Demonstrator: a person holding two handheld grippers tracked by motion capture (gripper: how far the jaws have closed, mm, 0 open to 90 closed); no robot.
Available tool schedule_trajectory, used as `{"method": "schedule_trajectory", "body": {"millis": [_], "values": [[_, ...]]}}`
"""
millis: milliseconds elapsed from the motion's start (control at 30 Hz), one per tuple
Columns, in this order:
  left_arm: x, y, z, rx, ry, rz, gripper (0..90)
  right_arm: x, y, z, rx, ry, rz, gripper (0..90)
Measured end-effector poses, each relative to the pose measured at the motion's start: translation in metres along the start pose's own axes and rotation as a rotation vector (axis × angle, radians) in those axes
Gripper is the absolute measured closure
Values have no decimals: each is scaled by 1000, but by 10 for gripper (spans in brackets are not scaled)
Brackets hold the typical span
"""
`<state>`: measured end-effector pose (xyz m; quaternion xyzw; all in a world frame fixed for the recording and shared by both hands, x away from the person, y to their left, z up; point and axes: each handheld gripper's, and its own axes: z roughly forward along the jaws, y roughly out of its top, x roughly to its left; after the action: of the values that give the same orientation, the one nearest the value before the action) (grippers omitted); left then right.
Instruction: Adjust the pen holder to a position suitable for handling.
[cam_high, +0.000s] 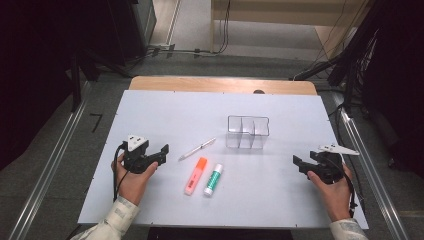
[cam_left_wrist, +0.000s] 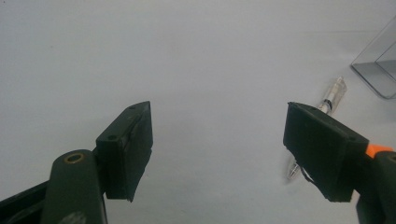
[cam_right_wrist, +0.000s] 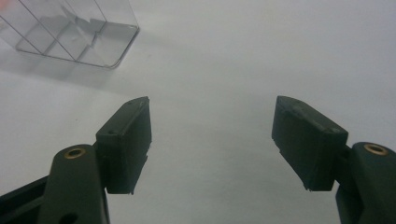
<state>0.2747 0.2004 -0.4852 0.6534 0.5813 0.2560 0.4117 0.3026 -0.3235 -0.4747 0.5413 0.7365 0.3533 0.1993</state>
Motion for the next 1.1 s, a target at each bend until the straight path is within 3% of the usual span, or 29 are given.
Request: {"method": "schedule_trajectory", "body": {"millis": [667, 1100], "values": [[4, -3, 1, 7, -6, -30, 250, 2, 1, 4, 2, -1, 1, 267], [1, -3, 1, 6, -17, -24, 250, 2, 1, 4, 4, -2, 3, 260]]}}
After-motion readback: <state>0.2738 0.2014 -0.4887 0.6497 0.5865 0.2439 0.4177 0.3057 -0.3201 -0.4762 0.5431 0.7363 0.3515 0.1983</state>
